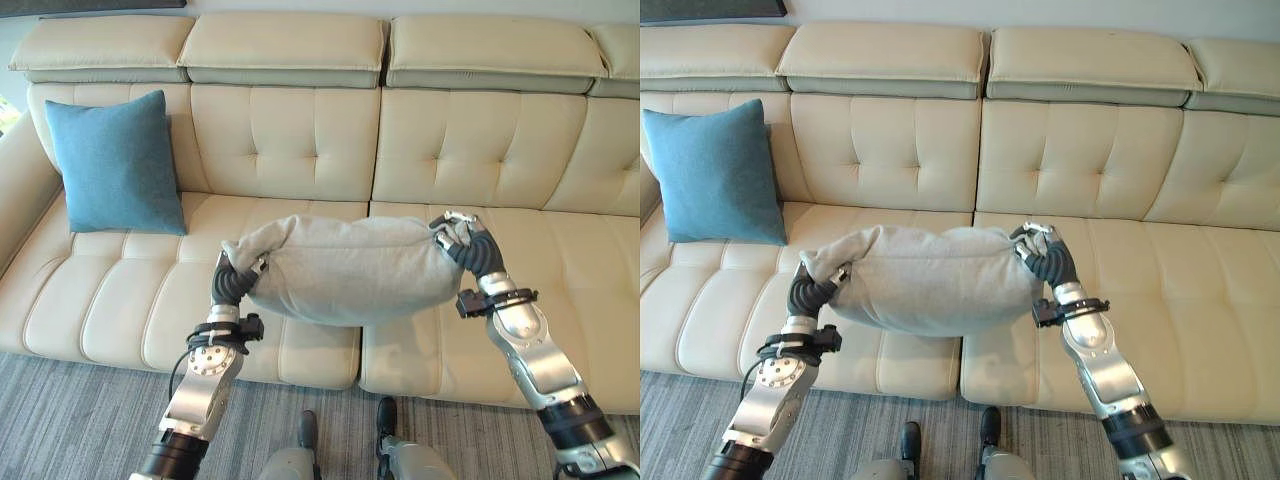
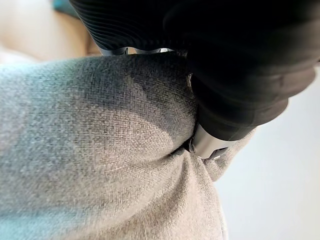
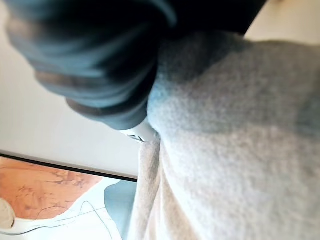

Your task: Pick up all the scattered cushions and arrange them neatly on the sofa.

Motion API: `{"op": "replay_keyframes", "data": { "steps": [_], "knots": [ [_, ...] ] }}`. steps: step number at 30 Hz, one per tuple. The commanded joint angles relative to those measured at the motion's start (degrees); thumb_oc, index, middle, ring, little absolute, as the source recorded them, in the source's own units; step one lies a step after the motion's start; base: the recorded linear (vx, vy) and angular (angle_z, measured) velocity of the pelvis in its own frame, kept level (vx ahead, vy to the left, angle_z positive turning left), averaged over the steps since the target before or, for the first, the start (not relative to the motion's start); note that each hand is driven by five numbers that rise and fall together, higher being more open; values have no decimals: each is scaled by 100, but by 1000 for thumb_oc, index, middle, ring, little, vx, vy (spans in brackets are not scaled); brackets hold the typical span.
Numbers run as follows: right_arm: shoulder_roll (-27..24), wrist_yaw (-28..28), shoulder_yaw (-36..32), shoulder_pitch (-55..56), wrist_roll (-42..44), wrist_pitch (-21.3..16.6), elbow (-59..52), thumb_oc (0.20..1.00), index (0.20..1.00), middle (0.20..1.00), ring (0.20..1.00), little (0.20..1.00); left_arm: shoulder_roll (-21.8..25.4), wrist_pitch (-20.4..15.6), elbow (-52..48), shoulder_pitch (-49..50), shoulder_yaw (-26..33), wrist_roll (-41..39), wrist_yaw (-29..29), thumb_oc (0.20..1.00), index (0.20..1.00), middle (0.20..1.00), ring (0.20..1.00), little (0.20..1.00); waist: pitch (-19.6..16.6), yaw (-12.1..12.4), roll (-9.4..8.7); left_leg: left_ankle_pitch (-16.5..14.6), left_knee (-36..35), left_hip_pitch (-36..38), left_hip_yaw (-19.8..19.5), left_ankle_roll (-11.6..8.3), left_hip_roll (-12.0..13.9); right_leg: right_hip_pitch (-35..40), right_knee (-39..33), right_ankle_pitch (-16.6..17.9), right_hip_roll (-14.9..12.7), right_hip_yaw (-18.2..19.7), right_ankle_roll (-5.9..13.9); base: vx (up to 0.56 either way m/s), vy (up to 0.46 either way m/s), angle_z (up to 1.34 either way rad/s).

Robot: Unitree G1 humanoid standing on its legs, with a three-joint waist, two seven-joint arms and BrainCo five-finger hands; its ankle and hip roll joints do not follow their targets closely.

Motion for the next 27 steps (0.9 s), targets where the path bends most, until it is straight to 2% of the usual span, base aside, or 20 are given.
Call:
{"op": "replay_keyframes", "data": {
  "steps": [1, 5, 11, 12, 13, 14, 15, 17, 21, 23, 24, 27],
  "knots": [
    [-49, -388, 381, -1123, -115, -681, -1, 200, 200, 200, 200, 200, 184, -662, 337, -1194, -407, 293, 367, 200, 200, 200, 200, 200, -471, -1, -95, -229, -26, -90, 242, -360, 75, 114, 17, -670, -87, -76, 348, -60, -32, 2],
    [-264, -835, 818, -2463, -202, -651, 1062, 200, 200, 200, 200, 200, 318, -773, 1395, -2658, -918, 122, 724, 200, 200, 200, 200, 200, -238, -68, -10, -14, -99, -458, 297, -441, 103, -378, 126, -583, -104, -93, 408, -119, -3, 2],
    [-350, -1210, 1111, -3357, -374, -570, 1976, 200, 200, 200, 200, 200, 424, -782, 2638, -3680, -1350, 4, 898, 200, 200, 200, 200, 200, -116, -205, 71, 195, -167, -959, 353, -507, 141, -957, 314, -511, -98, -73, 430, -63, 7, 3],
    [-323, -1351, 1175, -3624, -390, -547, 2272, 200, 200, 200, 200, 200, 479, -745, 3050, -3982, -1457, -52, 986, 727, 727, 727, 727, 727, -58, -242, 74, 261, -167, -1128, 359, -515, 149, -1129, 363, -471, -93, -31, 447, -41, 20, 3],
    [-297, -1426, 1195, -3744, -375, -543, 2448, 200, 200, 200, 200, 200, 514, -738, 3223, -4124, -1475, -101, 999, 727, 727, 727, 727, 727, -53, -249, 78, 281, -167, -1200, 358, -515, 154, -1185, 368, -459, -92, -18, 450, -41, 20, 1],
    [-295, -1428, 1199, -3763, -372, -550, 2464, 200, 200, 200, 200, 200, 517, -746, 3240, -4142, -1475, -108, 995, 944, 944, 944, 944, 944, -56, -249, 78, 283, -167, -1215, 359, -514, 153, -1203, 373, -459, -93, -17, 450, 3, 11, -4],
    [-324, -1582, 1259, -4053, -372, -510, 2764, 1000, 1000, 1000, 1000, 1000, 604, -730, 3565, -4433, -1533, -177, 1018, 1000, 1000, 1000, 1000, 1000, -19, -271, 60, 309, -167, -1318, 356, -525, 160, -1307, 395, -441, -91, -13, 467, 4, 8, -6],
    [-350, -1638, 1277, -4168, -384, -499, 2862, 1000, 1000, 1000, 1000, 1000, 678, -729, 3674, -4562, -1547, -206, 1024, 1000, 1000, 1000, 1000, 1000, 11, -277, 53, 325, -167, -1374, 362, -532, 162, -1384, 424, -427, -92, 5, 471, 4, 7, -5],
    [-714, -1759, 1331, -4633, -393, -479, 3063, 1000, 1000, 1000, 1000, 1000, 1199, -733, 3809, -4782, -1404, -209, 1038, 1000, 1000, 1000, 1000, 1000, 51, -222, 55, 346, -167, -1489, 327, -536, 139, -1488, 463, -418, -141, 19, 489, 50, 9, -3],
    [-875, -1782, 1366, -4827, -308, -475, 3202, 1000, 1000, 1000, 1000, 1000, 1491, -780, 3817, -4815, -1292, -363, 1013, 1000, 1000, 1000, 1000, 1000, 83, -174, 72, 356, -167, -1499, 299, -527, 113, -1494, 490, -422, -156, 9, 503, 35, 16, 1],
    [-1052, -1811, 1378, -5087, -102, -468, 3458, 1000, 1000, 1000, 1000, 1000, 1815, -832, 3916, -4882, -1180, -610, 929, 1000, 1000, 1000, 1000, 1000, 101, -99, 88, 318, -167, -1473, 268, -513, 85, -1473, 523, -448, -175, 23, 506, 37, 34, 2],
    [-1171, -1821, 1376, -5255, 147, -481, 3720, 1000, 1000, 1000, 1000, 1000, 2062, -852, 4151, -4997, -1113, -891, 825, 1000, 1000, 1000, 1000, 1000, 129, -55, 91, 319, -167, -1475, 244, -511, 58, -1462, 517, -438, -195, 17, 514, 44, 33, 7]
  ]
}}
